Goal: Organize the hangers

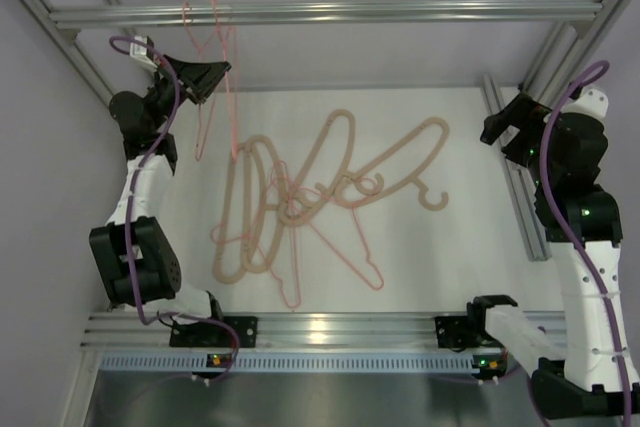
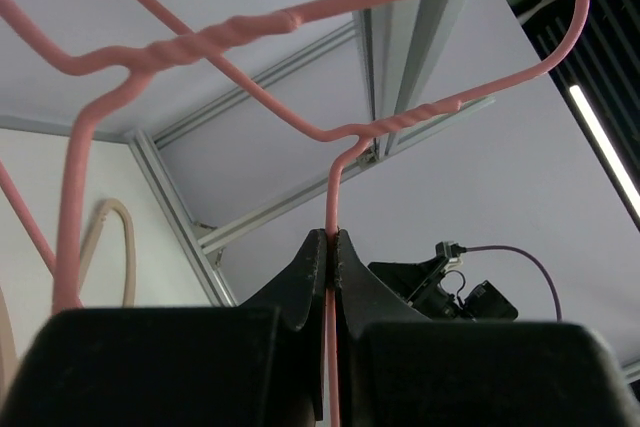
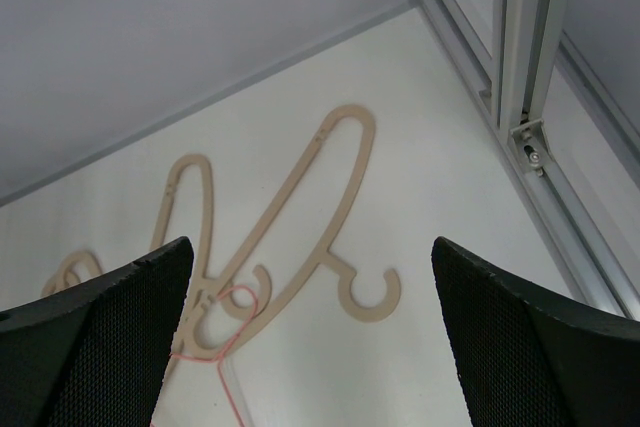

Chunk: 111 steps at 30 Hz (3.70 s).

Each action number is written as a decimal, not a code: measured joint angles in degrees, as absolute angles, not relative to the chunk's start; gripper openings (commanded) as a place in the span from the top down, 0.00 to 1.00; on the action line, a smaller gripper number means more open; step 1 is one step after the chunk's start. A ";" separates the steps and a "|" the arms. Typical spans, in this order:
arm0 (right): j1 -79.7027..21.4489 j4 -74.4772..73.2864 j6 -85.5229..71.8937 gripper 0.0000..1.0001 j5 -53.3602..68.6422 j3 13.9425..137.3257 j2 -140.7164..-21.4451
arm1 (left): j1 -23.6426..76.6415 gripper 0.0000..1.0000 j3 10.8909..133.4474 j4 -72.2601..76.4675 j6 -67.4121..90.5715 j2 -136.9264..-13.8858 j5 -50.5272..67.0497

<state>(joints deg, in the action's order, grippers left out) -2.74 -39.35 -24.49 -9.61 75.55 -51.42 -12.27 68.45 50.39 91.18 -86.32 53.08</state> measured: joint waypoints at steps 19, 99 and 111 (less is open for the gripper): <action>-2.74 -39.33 -24.51 0.00 -9.56 75.46 -51.53 | -14.24 1.00 65.95 55.86 95.72 -89.41 53.08; -2.74 -36.38 -25.54 0.01 -6.20 70.91 -50.13 | 57.01 0.43 77.08 -21.50 21.78 -69.56 -18.24; -2.74 -36.42 -25.47 0.00 -6.15 70.91 -49.89 | 64.38 0.44 73.54 -25.71 38.13 -92.62 -41.87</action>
<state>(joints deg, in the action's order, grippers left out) -2.74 -36.42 -25.47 -6.15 70.91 -49.89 64.38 73.54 -25.71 38.13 -92.62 -41.87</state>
